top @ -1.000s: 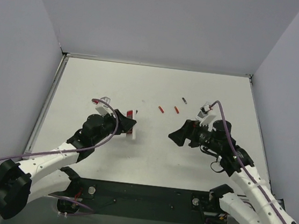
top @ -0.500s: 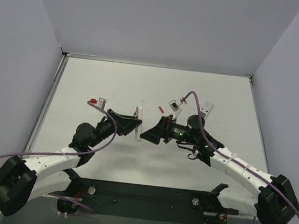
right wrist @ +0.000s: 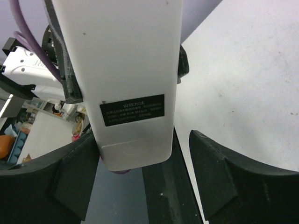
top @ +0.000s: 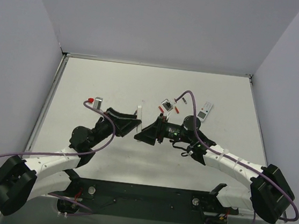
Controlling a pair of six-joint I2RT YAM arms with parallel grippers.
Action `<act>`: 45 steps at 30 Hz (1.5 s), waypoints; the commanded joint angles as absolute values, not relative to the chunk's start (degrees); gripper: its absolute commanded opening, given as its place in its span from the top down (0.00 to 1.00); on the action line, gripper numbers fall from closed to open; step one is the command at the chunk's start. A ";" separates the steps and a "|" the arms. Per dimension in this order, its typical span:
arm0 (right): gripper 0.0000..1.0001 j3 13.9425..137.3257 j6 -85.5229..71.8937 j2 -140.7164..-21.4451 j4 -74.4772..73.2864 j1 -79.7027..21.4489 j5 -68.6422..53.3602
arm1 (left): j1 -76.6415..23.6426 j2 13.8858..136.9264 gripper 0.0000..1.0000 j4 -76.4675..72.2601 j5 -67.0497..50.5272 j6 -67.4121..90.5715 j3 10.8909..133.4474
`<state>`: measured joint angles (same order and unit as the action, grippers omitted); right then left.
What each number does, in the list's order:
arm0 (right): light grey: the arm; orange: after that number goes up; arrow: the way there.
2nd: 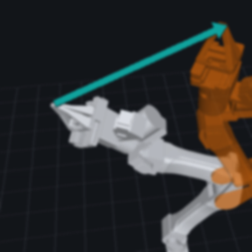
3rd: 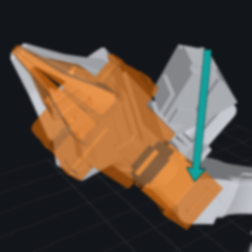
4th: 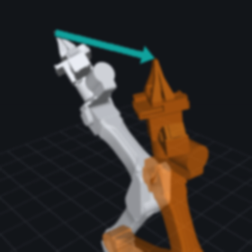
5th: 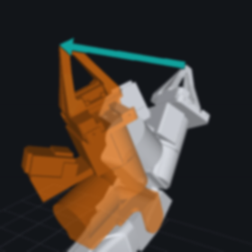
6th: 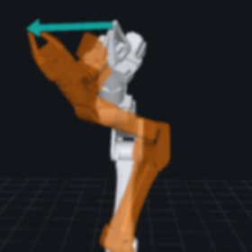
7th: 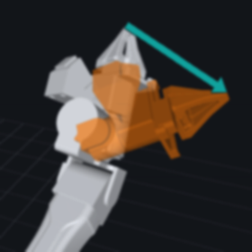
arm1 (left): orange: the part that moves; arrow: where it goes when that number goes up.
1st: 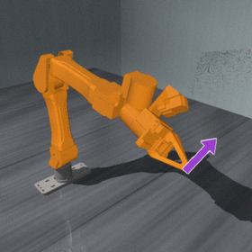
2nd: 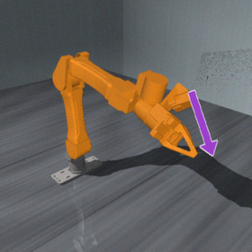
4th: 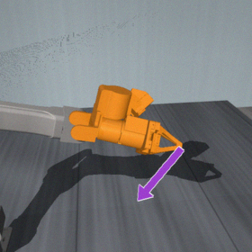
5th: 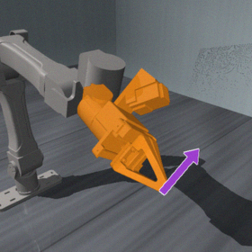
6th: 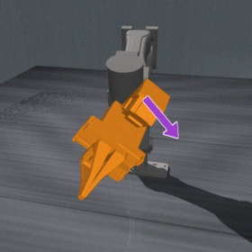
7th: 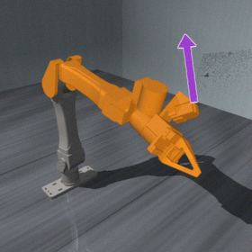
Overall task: Load the batteries into the remote control
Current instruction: Adjust the remote control.
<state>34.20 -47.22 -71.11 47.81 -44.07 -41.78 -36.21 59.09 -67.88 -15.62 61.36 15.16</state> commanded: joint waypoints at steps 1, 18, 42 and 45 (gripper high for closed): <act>0.33 36.39 -45.70 -71.19 56.95 -45.17 -45.78 | -36.74 58.79 1.00 -76.37 -17.49 63.54 15.21; 1.00 41.74 -22.01 -61.44 21.06 -46.58 -33.16 | -36.82 42.84 0.35 -40.13 -10.29 48.45 18.97; 1.00 50.19 -9.32 -67.32 5.89 -62.66 10.80 | -40.43 49.83 0.14 -15.02 0.88 55.80 29.53; 1.00 49.75 -9.58 -67.50 7.03 -63.28 12.47 | -41.65 51.32 0.16 -17.75 1.93 57.91 28.74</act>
